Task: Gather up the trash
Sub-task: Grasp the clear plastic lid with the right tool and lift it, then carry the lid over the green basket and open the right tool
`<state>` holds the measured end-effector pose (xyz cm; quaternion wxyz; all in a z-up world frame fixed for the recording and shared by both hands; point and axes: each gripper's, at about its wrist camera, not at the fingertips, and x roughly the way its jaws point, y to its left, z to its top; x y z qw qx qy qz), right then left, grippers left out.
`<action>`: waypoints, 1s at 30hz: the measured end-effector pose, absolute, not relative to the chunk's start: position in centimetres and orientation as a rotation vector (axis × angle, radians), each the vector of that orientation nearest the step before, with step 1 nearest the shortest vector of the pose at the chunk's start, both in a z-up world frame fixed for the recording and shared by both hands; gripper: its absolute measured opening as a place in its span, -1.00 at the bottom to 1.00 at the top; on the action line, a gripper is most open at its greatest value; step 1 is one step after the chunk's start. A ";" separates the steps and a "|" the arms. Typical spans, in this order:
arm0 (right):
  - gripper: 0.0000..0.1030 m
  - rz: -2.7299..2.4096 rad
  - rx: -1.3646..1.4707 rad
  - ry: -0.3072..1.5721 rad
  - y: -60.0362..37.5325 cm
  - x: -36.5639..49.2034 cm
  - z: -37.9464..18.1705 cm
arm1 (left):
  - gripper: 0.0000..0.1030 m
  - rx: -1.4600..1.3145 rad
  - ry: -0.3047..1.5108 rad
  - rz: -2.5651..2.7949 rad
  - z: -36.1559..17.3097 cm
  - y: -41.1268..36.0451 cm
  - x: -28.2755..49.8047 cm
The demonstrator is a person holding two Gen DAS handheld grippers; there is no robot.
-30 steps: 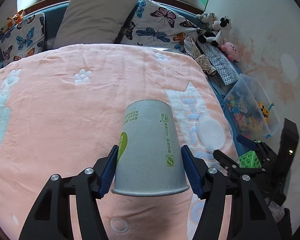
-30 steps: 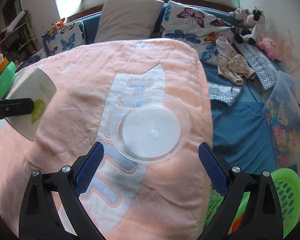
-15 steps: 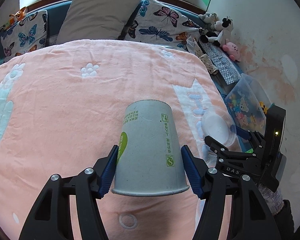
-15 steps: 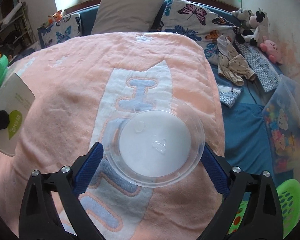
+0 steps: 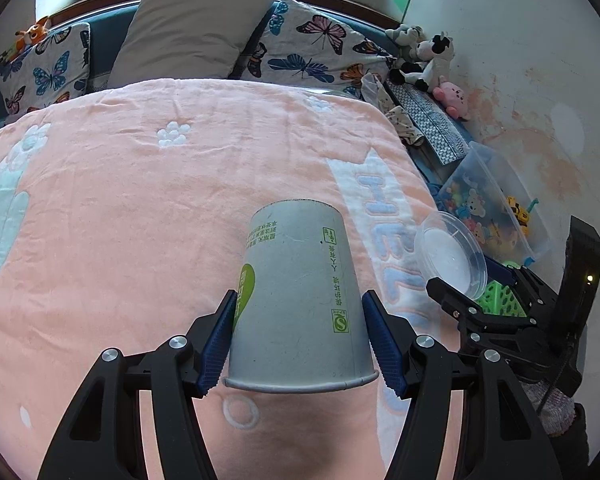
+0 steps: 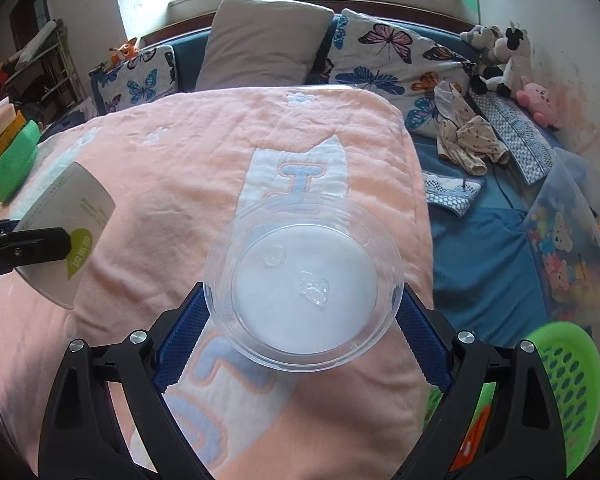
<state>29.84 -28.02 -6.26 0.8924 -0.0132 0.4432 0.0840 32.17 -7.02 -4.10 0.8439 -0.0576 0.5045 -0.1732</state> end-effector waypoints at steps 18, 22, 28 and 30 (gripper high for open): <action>0.76 0.124 0.018 0.851 -30.6 19.3 -2.7 | 0.17 -0.064 1.024 -0.480 -2.0 -11.4 25.2; 0.76 0.096 0.034 0.844 -31.8 17.5 -2.4 | 0.17 -0.054 1.028 -0.504 -2.0 -12.7 24.2; 0.76 0.042 0.064 0.842 -34.1 14.9 -2.4 | 0.17 -0.030 1.031 -0.543 -1.8 -15.0 22.7; 0.76 0.026 0.076 0.843 -34.9 14.2 -2.5 | 0.17 -0.022 1.033 -0.556 -1.8 -15.8 22.3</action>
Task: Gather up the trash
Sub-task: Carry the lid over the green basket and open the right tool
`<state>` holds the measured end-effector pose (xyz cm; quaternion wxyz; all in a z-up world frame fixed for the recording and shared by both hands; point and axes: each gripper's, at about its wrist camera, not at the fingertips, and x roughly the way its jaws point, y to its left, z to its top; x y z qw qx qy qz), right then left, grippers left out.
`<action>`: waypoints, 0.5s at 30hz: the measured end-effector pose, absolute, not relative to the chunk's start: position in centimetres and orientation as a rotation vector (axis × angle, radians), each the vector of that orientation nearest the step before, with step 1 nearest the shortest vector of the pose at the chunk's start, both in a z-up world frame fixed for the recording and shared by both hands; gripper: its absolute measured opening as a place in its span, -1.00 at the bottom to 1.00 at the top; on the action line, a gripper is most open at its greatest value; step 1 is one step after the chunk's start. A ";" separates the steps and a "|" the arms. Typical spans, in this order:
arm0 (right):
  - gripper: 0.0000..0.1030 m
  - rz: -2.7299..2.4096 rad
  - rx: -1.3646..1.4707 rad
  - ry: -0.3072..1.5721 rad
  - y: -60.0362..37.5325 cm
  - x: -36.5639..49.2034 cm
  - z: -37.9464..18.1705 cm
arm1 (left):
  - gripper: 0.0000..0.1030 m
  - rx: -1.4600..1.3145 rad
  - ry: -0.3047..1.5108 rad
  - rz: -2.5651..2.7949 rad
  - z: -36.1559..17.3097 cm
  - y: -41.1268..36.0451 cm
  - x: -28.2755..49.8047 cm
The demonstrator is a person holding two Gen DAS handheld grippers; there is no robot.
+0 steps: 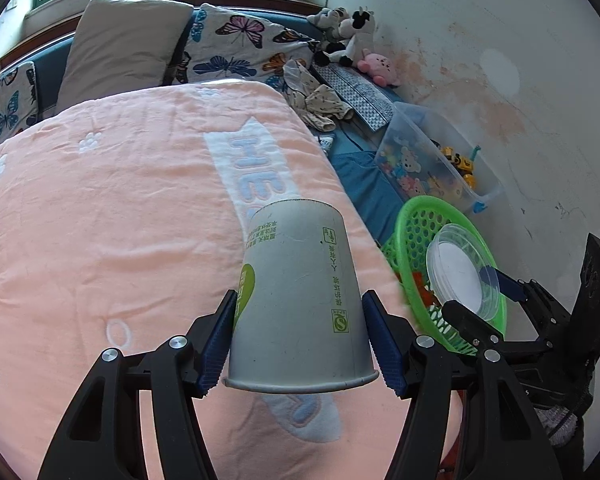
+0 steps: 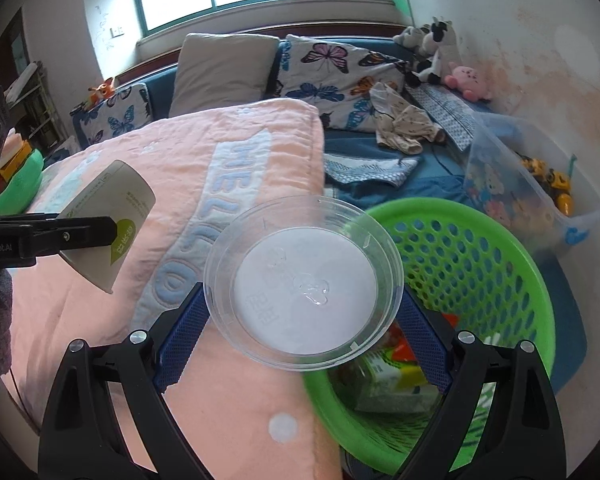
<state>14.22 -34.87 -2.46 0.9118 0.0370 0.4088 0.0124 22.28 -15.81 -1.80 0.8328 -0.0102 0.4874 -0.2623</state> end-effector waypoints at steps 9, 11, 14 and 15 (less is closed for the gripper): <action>0.76 -0.079 0.125 0.848 -39.5 11.4 -2.7 | 0.18 0.013 1.030 -0.621 -1.3 -19.9 21.1; 0.76 -0.107 0.134 0.853 -40.7 10.9 -2.9 | 0.18 0.023 1.033 -0.634 -1.3 -20.8 20.9; 0.77 -0.134 0.152 0.859 -42.0 10.3 -3.3 | 0.18 0.038 1.036 -0.650 -1.4 -22.1 20.7; 0.78 -0.144 0.160 0.862 -42.5 10.2 -3.5 | 0.17 0.044 1.036 -0.656 -1.4 -22.5 20.6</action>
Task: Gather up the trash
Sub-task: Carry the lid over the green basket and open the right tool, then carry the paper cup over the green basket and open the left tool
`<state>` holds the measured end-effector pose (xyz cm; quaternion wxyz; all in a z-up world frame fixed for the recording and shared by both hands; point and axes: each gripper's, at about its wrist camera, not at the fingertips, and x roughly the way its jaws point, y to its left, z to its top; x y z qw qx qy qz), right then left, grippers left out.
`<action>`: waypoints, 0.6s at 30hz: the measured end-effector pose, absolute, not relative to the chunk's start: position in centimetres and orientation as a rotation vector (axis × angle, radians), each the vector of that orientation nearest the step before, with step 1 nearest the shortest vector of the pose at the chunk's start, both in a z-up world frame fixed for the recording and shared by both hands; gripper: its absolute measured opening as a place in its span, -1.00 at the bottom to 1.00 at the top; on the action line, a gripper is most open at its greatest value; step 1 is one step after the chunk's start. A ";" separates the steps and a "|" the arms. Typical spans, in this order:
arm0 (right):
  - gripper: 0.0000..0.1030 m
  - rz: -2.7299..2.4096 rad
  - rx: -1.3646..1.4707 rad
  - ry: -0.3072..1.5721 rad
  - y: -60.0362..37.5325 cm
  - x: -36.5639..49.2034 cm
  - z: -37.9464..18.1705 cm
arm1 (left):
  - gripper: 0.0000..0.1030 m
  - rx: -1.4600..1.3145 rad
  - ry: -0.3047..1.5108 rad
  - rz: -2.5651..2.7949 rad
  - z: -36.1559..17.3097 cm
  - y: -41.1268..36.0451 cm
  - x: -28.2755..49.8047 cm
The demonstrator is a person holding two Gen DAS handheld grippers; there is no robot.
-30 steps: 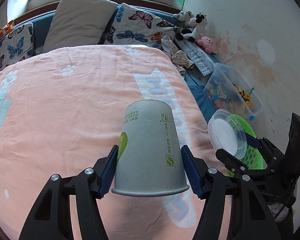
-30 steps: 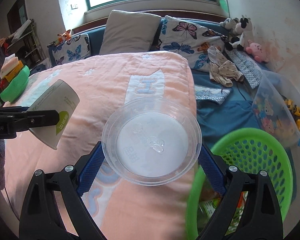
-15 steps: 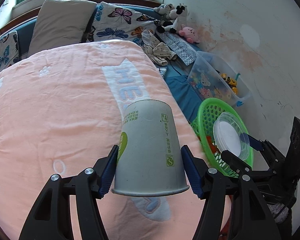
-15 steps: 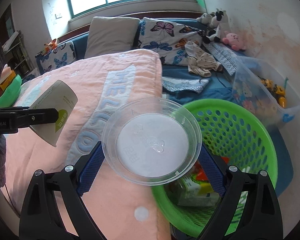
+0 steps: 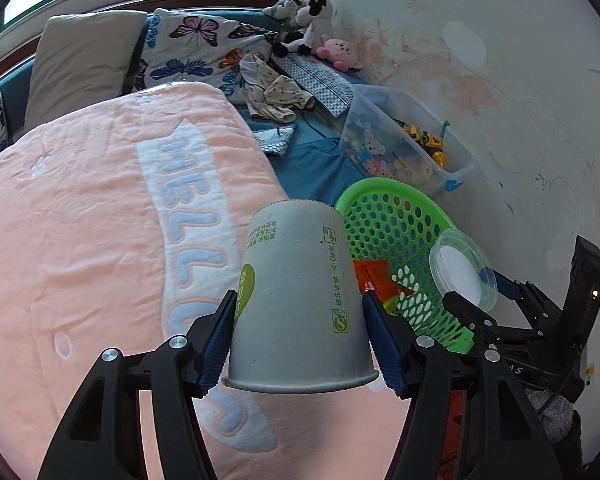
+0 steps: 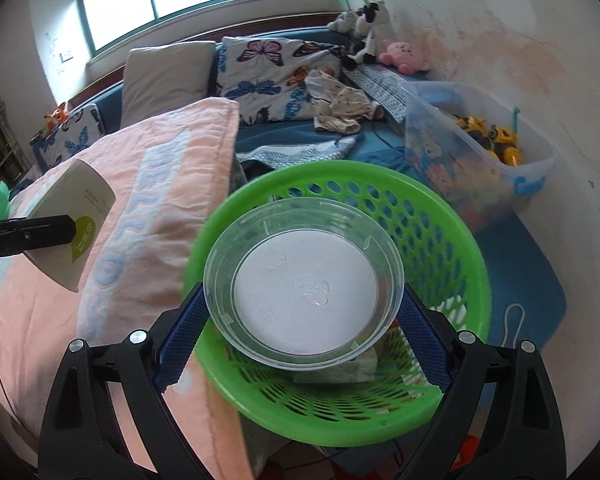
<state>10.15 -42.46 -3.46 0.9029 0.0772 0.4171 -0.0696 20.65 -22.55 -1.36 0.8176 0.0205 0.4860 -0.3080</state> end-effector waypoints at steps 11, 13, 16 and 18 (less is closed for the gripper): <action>0.83 -0.204 0.230 0.883 -45.6 8.7 -5.0 | 0.18 0.086 1.054 -0.699 -1.7 -26.7 20.3; 0.83 -0.209 0.229 0.882 -45.8 8.5 -5.0 | 0.18 0.093 1.060 -0.707 -1.9 -27.5 20.2; 0.84 -0.213 0.228 0.876 -45.9 8.0 -4.9 | 0.18 0.102 1.063 -0.721 -2.2 -28.7 20.2; 0.85 -0.216 0.226 0.873 -46.0 7.7 -4.7 | 0.19 0.106 1.066 -0.726 -2.3 -29.3 20.2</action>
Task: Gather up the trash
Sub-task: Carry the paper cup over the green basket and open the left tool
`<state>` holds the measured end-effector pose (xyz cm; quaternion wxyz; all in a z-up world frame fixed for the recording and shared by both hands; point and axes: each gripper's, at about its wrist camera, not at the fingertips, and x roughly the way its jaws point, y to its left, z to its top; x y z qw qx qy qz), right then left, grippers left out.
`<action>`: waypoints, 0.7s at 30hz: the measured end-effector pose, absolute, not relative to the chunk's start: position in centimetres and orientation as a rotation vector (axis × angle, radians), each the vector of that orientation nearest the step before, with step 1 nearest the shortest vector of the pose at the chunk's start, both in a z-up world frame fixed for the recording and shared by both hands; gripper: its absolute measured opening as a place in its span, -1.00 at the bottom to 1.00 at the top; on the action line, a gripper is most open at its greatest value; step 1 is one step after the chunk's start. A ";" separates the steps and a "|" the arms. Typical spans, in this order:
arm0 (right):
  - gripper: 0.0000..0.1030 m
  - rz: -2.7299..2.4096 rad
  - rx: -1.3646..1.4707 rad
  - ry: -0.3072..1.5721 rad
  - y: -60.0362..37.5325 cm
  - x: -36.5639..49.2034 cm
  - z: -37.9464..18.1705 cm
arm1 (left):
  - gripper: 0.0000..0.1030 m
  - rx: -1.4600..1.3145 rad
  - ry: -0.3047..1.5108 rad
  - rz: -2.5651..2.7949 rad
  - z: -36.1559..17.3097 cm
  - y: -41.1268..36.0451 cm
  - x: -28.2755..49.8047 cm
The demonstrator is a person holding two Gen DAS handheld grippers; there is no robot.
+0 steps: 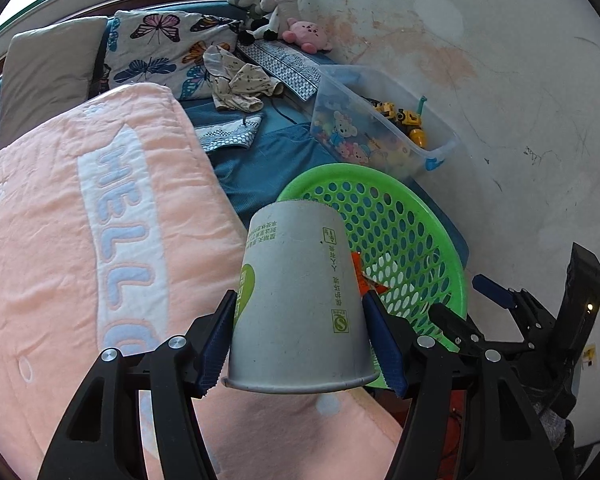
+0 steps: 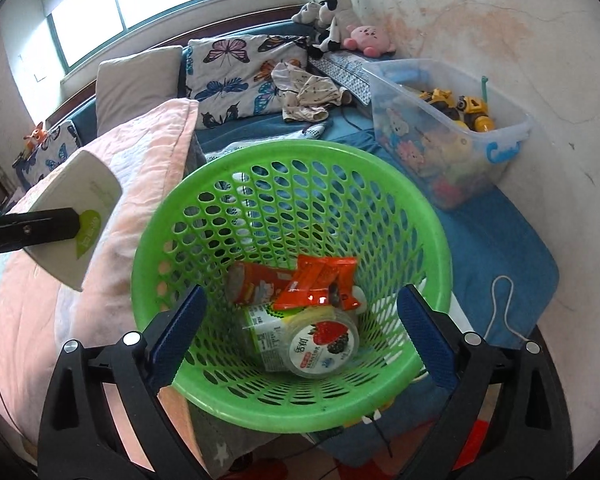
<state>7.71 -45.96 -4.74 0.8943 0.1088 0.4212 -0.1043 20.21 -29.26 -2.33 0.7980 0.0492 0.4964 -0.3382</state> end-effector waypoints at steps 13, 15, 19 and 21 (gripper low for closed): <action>0.85 -0.228 0.252 0.855 -46.9 5.7 -4.4 | 0.21 0.127 1.091 -0.750 -3.6 -32.7 20.0; 0.85 -0.231 0.254 0.854 -47.0 5.4 -4.4 | 0.21 0.128 1.098 -0.752 -3.8 -33.1 19.9; 0.85 -0.236 0.261 0.851 -47.4 5.1 -4.3 | 0.21 0.131 1.104 -0.758 -4.2 -33.7 19.9; 0.85 -0.237 0.267 0.848 -47.5 5.0 -4.3 | 0.23 0.132 1.108 -0.761 -4.3 -33.8 19.9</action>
